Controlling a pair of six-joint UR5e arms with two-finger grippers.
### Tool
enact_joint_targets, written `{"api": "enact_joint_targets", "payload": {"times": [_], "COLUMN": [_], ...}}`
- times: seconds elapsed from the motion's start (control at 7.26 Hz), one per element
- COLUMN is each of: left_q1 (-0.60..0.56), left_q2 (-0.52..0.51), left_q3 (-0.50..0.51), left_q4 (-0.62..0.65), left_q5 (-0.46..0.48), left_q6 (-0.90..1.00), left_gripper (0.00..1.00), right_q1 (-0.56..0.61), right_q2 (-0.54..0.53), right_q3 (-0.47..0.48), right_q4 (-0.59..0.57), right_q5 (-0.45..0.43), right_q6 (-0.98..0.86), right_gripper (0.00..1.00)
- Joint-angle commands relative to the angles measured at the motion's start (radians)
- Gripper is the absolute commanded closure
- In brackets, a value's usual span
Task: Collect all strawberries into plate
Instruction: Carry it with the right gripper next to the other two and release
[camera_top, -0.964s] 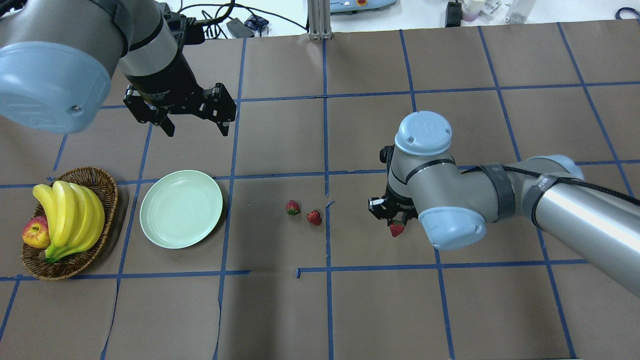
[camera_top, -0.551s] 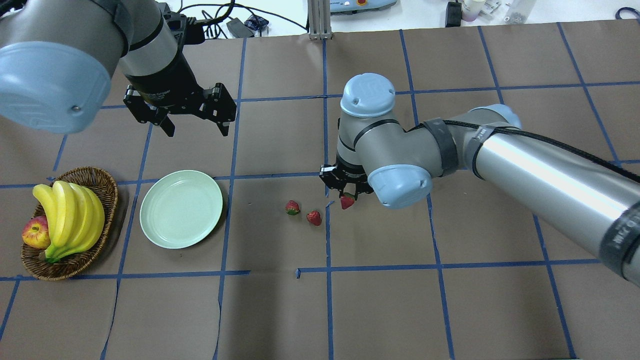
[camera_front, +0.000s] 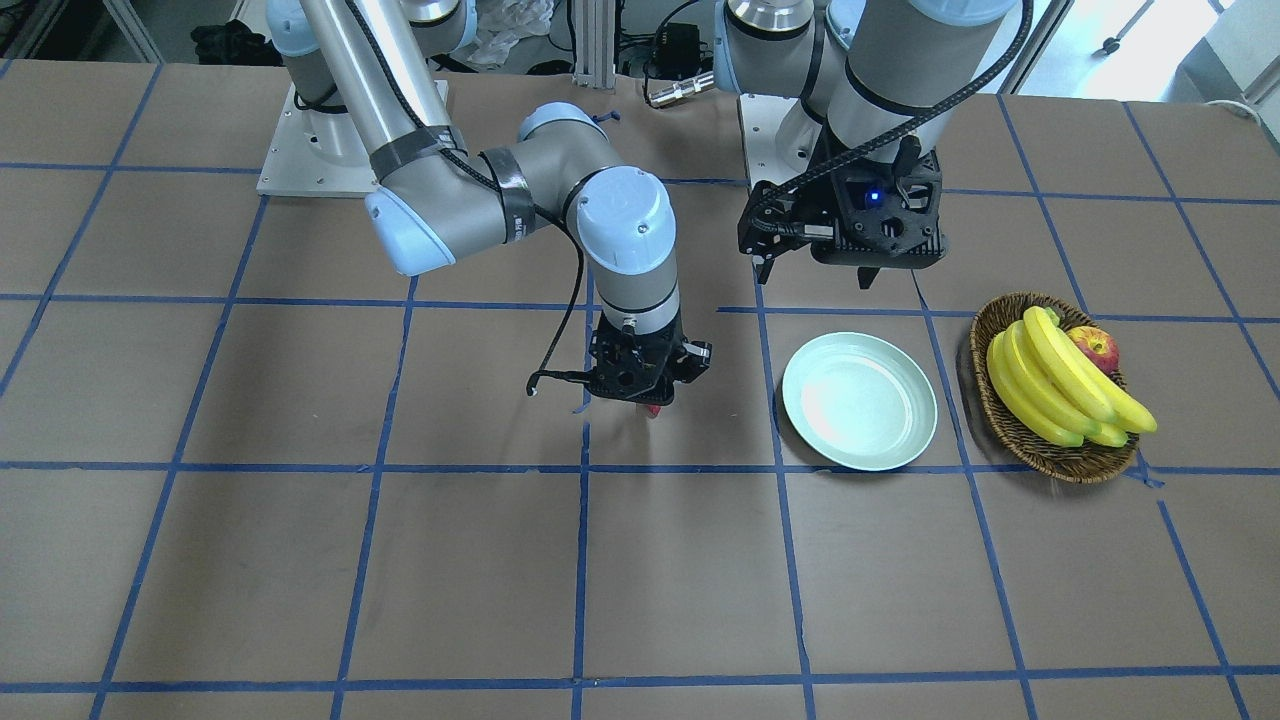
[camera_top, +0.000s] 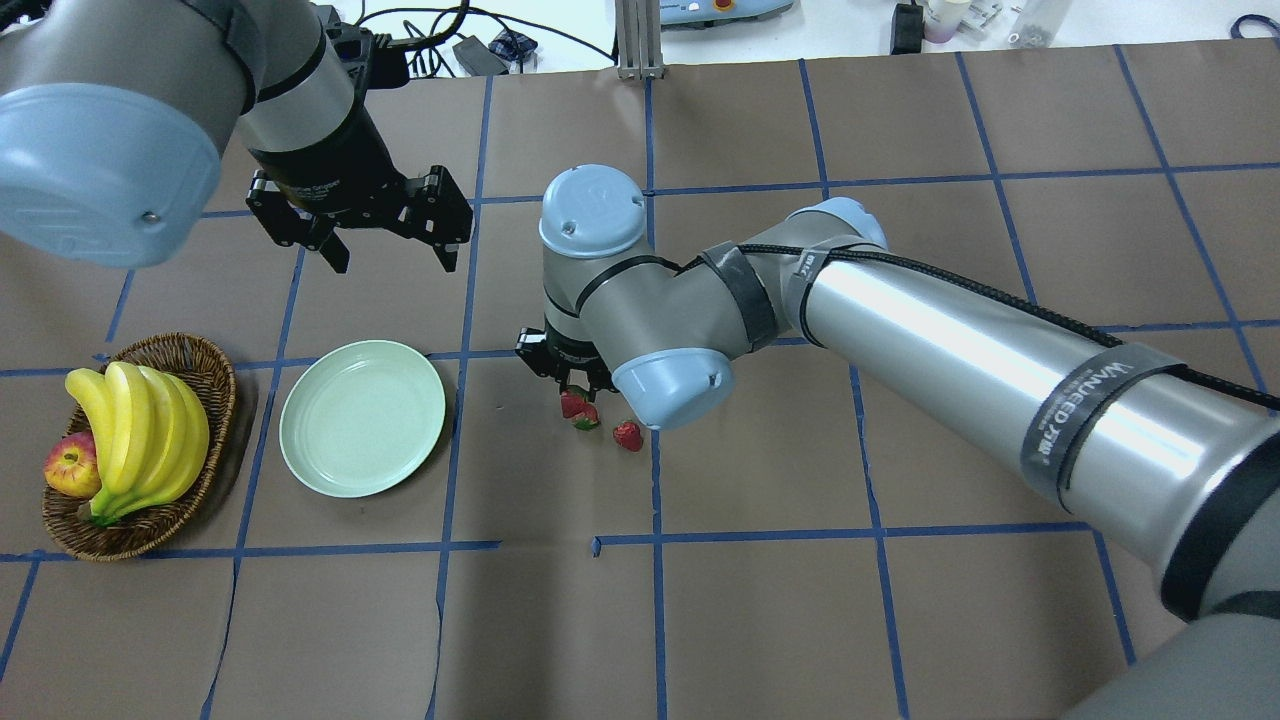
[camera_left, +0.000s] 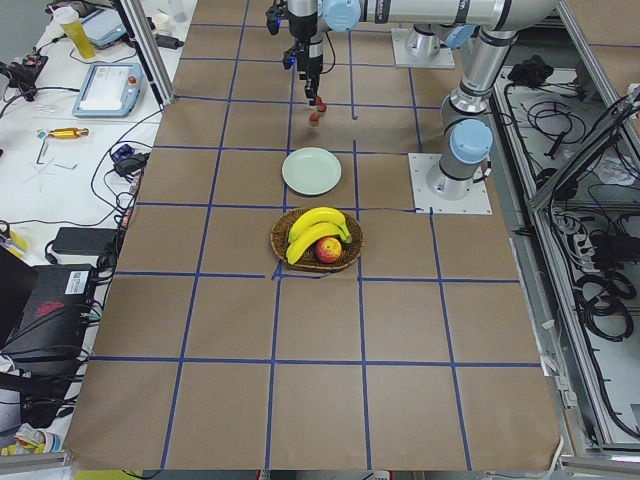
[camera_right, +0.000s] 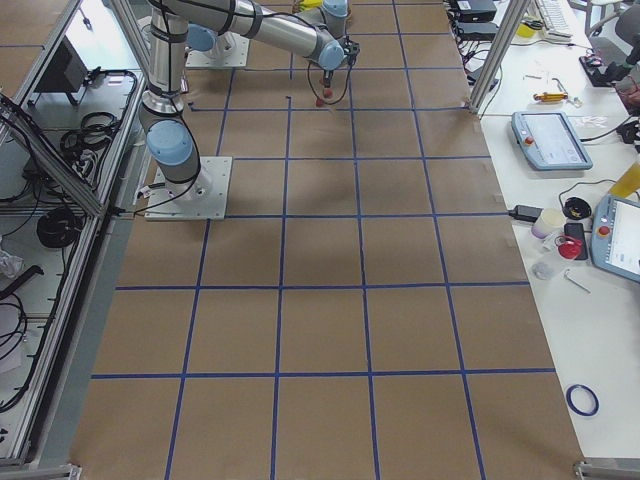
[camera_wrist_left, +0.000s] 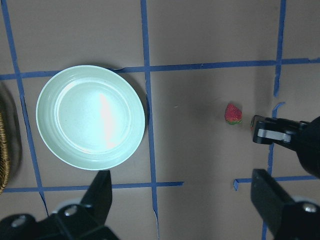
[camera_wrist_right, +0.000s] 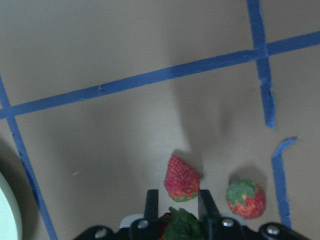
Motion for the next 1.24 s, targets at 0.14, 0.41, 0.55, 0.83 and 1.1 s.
{"api": "enact_joint_targets", "payload": {"times": [0.14,0.41,0.55,0.83,1.1], "left_q1": [0.0,0.0,0.0,0.0,0.0], "left_q2": [0.002,0.003,0.005,0.005,0.005], "left_q3": [0.0,0.0,0.002,0.0,0.002], "left_q4": [0.0,0.0,0.0,0.0,0.0], "left_q5": [0.0,0.0,0.0,0.0,0.002], "left_q6": [0.0,0.001,0.001,0.001,0.001], "left_gripper": [0.0,0.0,0.0,0.0,0.0], "right_q1": [0.033,0.022,-0.013,-0.233,-0.405], "right_q2": [0.075,0.02,-0.049,-0.208,-0.369], "right_q3": [-0.031,-0.019,-0.016,-0.01,-0.01], "right_q4": [-0.04,-0.001,0.145,0.425,0.6], "right_q5": [0.034,0.023,0.0,-0.171,-0.173], "right_q6": [0.025,-0.004,-0.076,-0.364,-0.58], "right_gripper": [0.01,0.0,0.0,0.0,0.0]}}
